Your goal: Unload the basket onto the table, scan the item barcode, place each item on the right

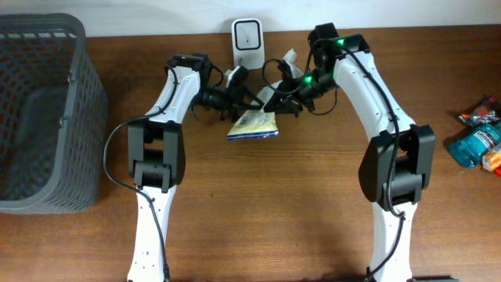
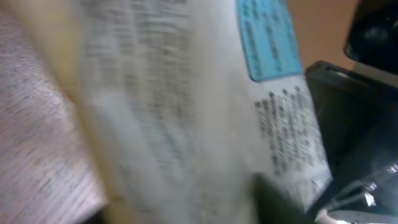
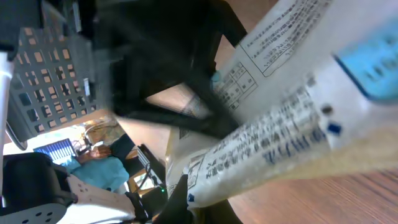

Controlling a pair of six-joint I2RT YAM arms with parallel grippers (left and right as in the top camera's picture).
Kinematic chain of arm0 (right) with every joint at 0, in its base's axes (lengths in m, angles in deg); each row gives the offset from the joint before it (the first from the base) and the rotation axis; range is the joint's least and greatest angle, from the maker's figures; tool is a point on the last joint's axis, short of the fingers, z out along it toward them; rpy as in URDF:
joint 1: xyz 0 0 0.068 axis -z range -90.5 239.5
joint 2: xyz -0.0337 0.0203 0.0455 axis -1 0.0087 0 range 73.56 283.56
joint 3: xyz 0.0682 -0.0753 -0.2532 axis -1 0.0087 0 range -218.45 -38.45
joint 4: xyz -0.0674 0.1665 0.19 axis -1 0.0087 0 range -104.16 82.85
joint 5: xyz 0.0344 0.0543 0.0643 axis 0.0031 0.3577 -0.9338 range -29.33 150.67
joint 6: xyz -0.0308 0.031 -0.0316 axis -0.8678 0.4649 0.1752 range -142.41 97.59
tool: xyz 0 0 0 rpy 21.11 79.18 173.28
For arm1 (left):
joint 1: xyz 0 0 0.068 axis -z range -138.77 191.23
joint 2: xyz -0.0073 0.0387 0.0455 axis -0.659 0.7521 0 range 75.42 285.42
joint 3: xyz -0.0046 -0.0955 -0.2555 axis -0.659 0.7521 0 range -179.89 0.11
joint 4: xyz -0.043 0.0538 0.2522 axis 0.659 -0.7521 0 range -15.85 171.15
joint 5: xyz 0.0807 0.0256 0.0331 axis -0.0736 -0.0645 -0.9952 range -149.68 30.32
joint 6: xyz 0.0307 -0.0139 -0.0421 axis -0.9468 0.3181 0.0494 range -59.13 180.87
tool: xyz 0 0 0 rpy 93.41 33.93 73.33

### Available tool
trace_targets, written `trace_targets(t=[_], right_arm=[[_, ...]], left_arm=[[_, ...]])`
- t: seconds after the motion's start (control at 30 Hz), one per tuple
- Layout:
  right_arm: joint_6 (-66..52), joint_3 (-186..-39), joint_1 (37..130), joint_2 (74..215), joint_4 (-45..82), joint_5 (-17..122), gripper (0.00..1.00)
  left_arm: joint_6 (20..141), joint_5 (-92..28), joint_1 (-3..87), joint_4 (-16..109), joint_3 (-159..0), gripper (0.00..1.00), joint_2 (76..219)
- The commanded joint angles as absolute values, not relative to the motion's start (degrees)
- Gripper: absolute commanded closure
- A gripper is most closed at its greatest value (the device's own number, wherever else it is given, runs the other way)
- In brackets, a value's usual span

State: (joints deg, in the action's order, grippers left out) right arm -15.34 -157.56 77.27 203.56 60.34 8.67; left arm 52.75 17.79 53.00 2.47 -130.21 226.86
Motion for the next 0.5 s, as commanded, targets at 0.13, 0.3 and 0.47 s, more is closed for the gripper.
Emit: trace_targets(t=[0.13,0.3,0.47], right_arm=[[-16.0,-163.2,76.0,200.6,68.9,30.2,0.67],[-16.0,-170.6,76.1,200.6,81.0,54.7,0.11],[-16.0,-170.6,76.1,200.6,81.5,59.2,0.01]], left_arm=[[55.1,7.1,52.4,2.4,-131.5,1.00,227.3],[63.2,-26.8,51.7,-6.2,-148.8,1.00,225.9],[74.2,-66.8,54.5,-15.6,-167.5,1.00,222.3]])
